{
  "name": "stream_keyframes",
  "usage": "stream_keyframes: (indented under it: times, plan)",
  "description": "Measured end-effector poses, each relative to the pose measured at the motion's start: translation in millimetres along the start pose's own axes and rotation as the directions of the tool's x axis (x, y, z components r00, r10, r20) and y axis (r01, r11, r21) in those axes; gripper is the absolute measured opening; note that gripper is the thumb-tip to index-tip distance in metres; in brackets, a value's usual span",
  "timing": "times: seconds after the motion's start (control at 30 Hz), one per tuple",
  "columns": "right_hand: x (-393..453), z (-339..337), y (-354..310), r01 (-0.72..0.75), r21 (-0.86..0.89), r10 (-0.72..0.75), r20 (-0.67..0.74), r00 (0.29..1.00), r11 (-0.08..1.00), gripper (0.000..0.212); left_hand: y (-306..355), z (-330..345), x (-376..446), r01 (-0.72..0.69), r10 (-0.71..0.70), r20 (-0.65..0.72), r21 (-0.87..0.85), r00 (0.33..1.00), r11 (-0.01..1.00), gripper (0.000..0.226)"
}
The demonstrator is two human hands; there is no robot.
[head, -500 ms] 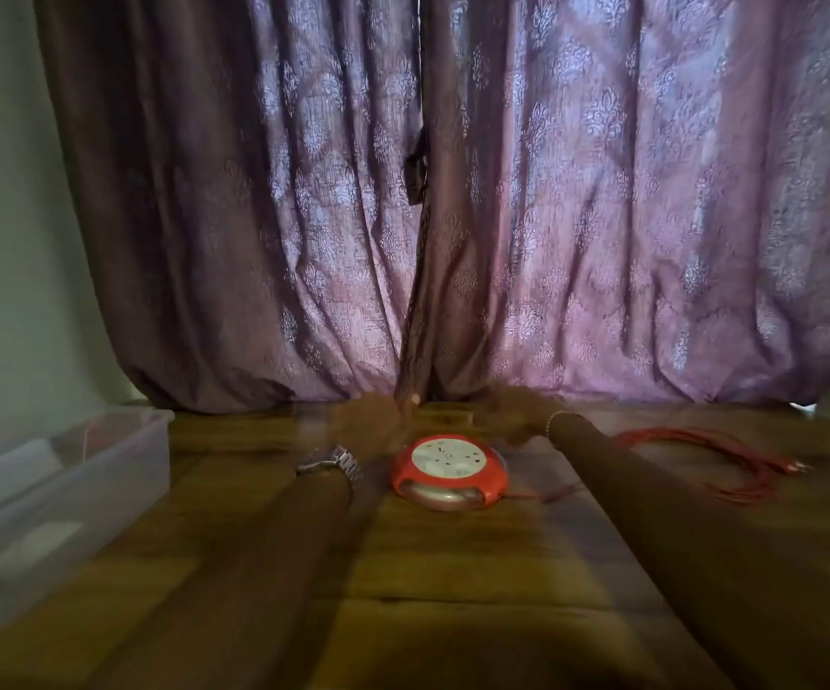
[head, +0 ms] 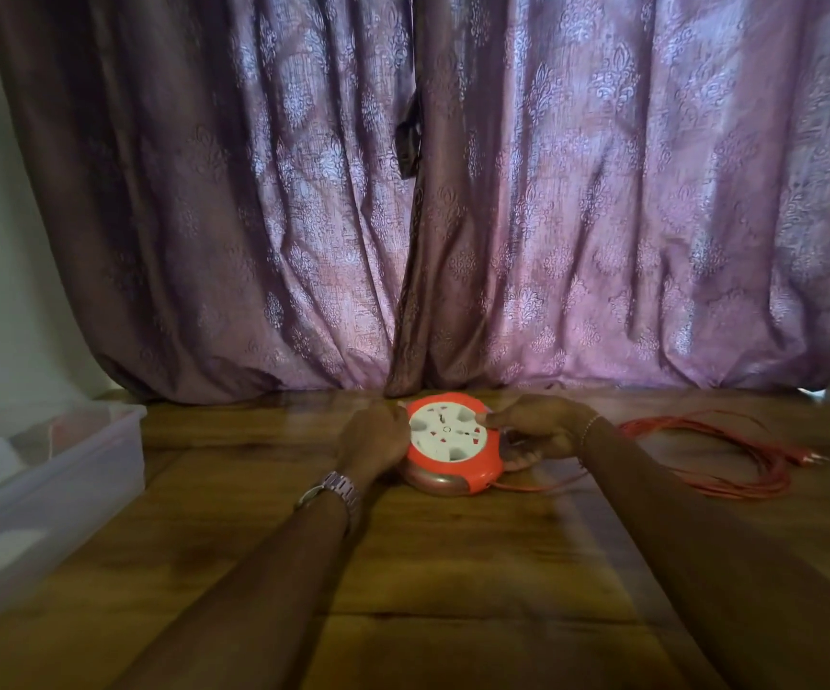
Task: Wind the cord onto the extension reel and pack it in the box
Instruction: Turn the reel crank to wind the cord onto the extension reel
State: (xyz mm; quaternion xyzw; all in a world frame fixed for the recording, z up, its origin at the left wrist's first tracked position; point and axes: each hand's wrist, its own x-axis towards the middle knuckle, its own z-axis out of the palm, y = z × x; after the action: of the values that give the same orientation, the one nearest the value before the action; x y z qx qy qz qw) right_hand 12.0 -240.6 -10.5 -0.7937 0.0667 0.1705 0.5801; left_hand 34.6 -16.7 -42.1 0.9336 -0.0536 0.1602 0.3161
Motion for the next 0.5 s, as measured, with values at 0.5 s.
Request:
stream_keyframes:
  times: [0.5]
  plan:
    - [-19, -23, -79, 0.458, 0.29, -0.453, -0.09, 0.887, 0.84, 0.019, 54, -38, 55, -0.219, -0.005, -0.383, -0.536, 0.924, 0.815, 0.045]
